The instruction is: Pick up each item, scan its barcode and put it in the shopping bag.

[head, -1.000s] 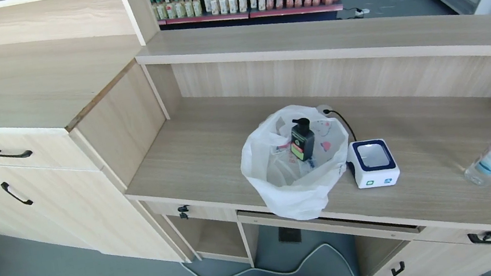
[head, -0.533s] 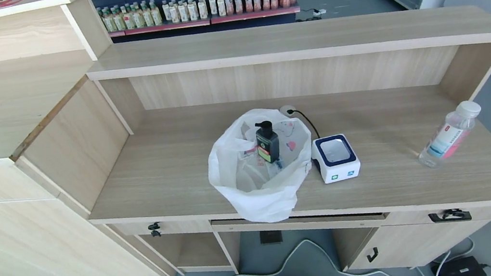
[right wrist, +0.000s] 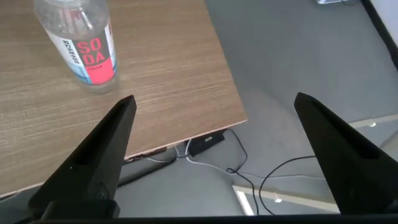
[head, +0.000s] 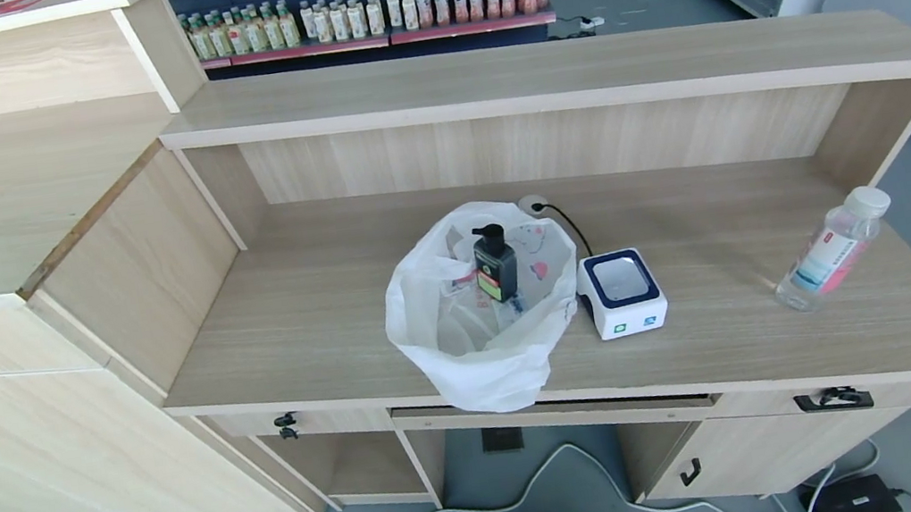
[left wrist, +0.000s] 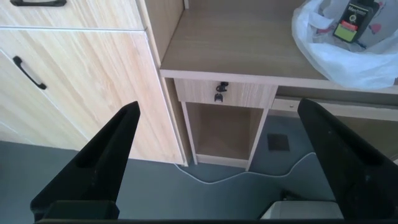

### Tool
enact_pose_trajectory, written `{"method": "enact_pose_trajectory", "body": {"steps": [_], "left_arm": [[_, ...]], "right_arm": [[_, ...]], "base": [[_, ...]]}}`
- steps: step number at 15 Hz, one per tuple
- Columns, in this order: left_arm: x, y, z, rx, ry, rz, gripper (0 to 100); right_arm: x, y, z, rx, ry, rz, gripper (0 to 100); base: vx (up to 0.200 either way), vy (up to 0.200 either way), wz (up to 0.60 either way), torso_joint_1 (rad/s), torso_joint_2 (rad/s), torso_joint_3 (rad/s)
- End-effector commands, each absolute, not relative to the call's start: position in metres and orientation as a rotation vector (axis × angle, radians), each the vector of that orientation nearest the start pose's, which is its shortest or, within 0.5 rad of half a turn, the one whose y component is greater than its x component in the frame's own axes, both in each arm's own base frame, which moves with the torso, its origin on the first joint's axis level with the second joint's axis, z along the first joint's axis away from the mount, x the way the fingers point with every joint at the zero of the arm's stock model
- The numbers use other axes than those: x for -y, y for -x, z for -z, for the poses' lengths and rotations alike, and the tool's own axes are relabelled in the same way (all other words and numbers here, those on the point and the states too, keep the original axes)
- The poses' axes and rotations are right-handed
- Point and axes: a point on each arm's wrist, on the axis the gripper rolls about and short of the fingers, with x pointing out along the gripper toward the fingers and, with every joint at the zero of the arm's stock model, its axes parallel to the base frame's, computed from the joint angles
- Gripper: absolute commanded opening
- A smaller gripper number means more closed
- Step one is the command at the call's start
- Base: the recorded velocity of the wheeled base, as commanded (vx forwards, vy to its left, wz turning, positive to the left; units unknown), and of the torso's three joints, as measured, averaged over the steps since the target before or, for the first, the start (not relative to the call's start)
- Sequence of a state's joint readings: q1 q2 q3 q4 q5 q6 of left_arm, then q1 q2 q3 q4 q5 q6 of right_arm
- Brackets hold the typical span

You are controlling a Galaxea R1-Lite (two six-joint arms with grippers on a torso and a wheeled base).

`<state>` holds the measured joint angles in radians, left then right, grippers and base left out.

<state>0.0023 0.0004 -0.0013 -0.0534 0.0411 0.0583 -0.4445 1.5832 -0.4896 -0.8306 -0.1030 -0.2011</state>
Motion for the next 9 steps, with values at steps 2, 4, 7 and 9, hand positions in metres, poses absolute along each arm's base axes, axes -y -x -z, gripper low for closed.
{"method": "enact_pose_trajectory", "body": {"steps": [2, 4, 7, 9], "left_arm": [[-0.001, 0.023, -0.081, 0.052, -0.057, -0.046, 100], [-0.001, 0.023, -0.081, 0.054, -0.057, -0.046, 100], [-0.001, 0.023, -0.081, 0.052, -0.057, -0.046, 100], [-0.001, 0.023, -0.081, 0.052, -0.057, -0.046, 100]], "right_arm": [[0.109, -0.240, -0.127, -0.353, 0.116, 0.481, 100], [0.106, -0.248, -0.126, -0.304, 0.066, 0.447, 100], [0.107, -0.256, -0.121, -0.276, 0.048, 0.422, 100], [0.106, -0.262, -0.117, -0.255, 0.037, 0.385, 100]], "base": [[0.000, 0.000, 0.00, 0.000, 0.00, 0.000], [0.000, 0.000, 0.00, 0.000, 0.00, 0.000], [0.000, 0.000, 0.00, 0.000, 0.00, 0.000], [0.000, 0.000, 0.00, 0.000, 0.00, 0.000]]}}
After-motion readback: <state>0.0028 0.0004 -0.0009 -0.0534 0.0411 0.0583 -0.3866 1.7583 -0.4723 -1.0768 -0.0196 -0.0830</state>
